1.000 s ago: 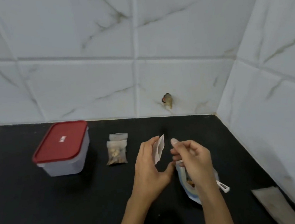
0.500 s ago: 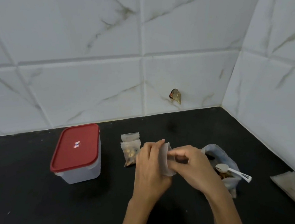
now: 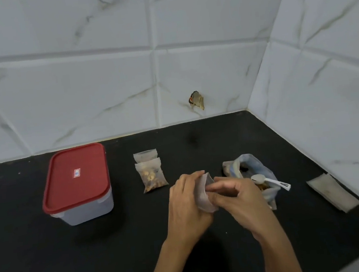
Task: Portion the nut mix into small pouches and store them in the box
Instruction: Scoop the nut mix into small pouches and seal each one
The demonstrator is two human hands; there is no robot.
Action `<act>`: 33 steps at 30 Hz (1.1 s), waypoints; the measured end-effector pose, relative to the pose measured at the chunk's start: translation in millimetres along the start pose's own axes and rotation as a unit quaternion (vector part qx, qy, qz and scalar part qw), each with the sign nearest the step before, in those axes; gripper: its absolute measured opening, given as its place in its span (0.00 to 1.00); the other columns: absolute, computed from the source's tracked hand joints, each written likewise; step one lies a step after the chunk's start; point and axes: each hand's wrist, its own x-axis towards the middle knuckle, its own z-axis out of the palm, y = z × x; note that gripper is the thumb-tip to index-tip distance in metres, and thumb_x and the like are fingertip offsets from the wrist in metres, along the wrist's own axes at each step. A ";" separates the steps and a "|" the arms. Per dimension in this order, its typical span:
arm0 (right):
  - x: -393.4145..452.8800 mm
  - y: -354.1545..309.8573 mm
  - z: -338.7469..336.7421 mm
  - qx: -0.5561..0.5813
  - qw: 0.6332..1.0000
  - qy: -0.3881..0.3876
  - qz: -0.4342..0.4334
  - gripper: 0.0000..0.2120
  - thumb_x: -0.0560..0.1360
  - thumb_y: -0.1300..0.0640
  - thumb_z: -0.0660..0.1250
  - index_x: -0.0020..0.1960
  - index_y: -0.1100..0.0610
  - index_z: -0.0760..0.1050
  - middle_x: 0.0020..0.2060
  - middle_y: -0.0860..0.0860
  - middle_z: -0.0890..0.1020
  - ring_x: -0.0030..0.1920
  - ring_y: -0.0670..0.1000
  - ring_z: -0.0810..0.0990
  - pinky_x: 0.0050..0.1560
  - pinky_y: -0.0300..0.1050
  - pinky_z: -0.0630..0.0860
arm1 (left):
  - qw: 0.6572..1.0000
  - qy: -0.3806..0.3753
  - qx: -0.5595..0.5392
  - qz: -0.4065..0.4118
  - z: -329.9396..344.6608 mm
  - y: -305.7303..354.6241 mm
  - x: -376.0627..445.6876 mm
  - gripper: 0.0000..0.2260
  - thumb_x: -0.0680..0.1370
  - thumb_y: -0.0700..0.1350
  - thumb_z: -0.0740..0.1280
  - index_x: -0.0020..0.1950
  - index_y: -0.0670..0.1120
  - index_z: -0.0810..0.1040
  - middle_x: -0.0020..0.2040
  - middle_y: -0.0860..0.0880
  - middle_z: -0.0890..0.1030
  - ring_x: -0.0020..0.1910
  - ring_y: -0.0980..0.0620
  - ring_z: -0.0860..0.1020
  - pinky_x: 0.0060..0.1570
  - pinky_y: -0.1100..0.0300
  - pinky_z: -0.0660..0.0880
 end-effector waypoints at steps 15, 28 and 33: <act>41.1 97.5 -105.3 -0.162 0.910 0.267 0.271 0.21 0.74 0.48 0.69 0.62 0.58 0.75 0.54 0.57 0.79 0.53 0.56 0.76 0.50 0.51 0.73 | 0.954 -0.044 -0.094 -0.281 78.9 42.9 9.3 0.27 0.66 0.50 0.77 0.56 0.54 0.63 0.49 0.59 0.73 0.51 0.57 0.75 0.46 0.65 0.74; 67.6 84.9 -150.2 -0.343 0.927 0.119 0.097 0.11 0.75 0.60 0.67 0.57 0.55 0.79 0.47 0.51 0.81 0.42 0.45 0.75 0.37 0.35 0.68 | 0.899 0.032 -0.101 -0.425 138.7 59.4 17.5 0.24 0.69 0.52 0.75 0.56 0.50 0.65 0.49 0.54 0.76 0.48 0.55 0.76 0.43 0.60 0.75; 73.1 94.7 -146.3 -0.368 0.926 0.039 0.071 0.14 0.77 0.59 0.66 0.62 0.51 0.77 0.49 0.50 0.80 0.46 0.46 0.77 0.46 0.41 0.77 | 0.824 0.077 -0.221 -0.517 151.3 54.5 16.2 0.21 0.69 0.50 0.75 0.56 0.46 0.71 0.49 0.48 0.78 0.46 0.54 0.78 0.44 0.58 0.77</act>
